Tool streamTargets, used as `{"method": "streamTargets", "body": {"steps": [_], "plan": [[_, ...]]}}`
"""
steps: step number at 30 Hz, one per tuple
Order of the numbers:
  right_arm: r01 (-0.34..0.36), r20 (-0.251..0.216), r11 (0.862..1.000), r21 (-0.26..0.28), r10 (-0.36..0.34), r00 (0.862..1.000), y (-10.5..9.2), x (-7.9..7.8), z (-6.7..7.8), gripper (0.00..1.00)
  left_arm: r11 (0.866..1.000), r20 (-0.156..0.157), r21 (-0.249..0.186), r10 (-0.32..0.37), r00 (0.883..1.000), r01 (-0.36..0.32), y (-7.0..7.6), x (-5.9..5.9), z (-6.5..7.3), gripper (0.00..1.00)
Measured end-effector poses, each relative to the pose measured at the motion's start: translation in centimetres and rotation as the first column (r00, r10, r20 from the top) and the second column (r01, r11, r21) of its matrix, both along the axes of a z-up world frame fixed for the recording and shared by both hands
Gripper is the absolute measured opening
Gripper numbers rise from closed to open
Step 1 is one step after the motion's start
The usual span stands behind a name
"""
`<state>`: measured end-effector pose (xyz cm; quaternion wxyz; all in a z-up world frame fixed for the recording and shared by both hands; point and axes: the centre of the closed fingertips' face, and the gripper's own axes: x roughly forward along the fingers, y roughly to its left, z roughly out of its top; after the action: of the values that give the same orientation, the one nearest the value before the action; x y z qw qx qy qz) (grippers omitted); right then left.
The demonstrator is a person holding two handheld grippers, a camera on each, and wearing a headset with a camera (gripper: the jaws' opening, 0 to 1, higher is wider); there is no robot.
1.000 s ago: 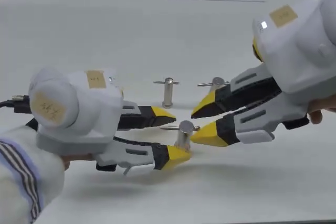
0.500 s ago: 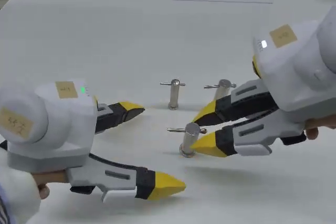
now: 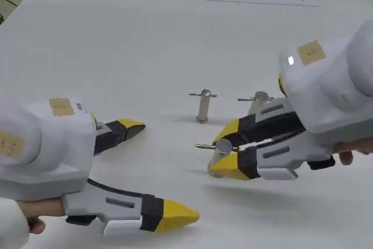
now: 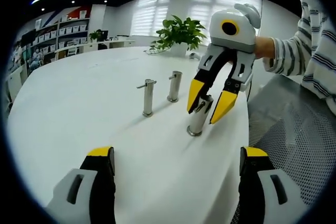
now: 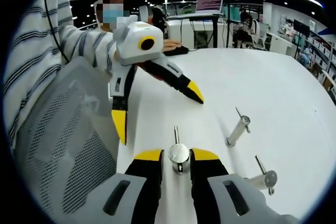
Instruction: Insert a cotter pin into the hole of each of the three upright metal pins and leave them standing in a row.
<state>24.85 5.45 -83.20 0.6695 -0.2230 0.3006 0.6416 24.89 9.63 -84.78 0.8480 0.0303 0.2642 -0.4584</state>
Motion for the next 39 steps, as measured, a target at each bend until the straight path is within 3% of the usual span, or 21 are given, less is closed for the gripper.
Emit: {"method": "streamTargets", "body": {"steps": [13,19,21,22,23,28,39], "plan": [[-0.02,0.014,1.0,-0.01,0.02,1.0,0.1,0.1,-0.6,0.17,0.998,0.016,0.0,0.06,0.998,-0.06,1.1,0.0,0.9,0.99],[-0.057,0.057,0.998,-0.021,0.058,0.997,0.1,0.1,-0.6,0.15,0.998,0.019,-0.003,0.058,0.998,-0.058,1.1,-0.1,1.1,0.99],[-0.057,0.048,0.998,-0.017,0.058,0.997,-0.2,0.0,-0.5,0.14,0.998,0.021,-0.002,0.06,0.998,-0.06,1.1,-0.1,1.2,0.99],[-0.041,-0.003,0.999,-0.001,0.041,0.999,-0.3,-0.3,-0.5,0.14,0.998,0.023,0.001,0.063,0.998,-0.063,1.2,0.0,1.3,0.99],[-0.027,-0.016,1.0,0.005,0.027,0.999,-0.5,-0.2,-0.4,0.14,0.998,0.024,0.002,0.065,0.998,-0.065,1.2,0.0,1.3,0.99],[-0.061,0.028,0.998,-0.007,0.062,0.998,-2.3,0.2,-0.1,0.14,0.998,0.032,0.01,0.064,0.997,-0.064,1.0,0.1,2.0,0.99],[-0.099,0.058,0.995,-0.032,0.1,0.993,-9.0,2.7,0.2,0.14,0.997,0.011,0.02,0.073,0.997,-0.073,0.6,0.4,2.3,0.99]]}}
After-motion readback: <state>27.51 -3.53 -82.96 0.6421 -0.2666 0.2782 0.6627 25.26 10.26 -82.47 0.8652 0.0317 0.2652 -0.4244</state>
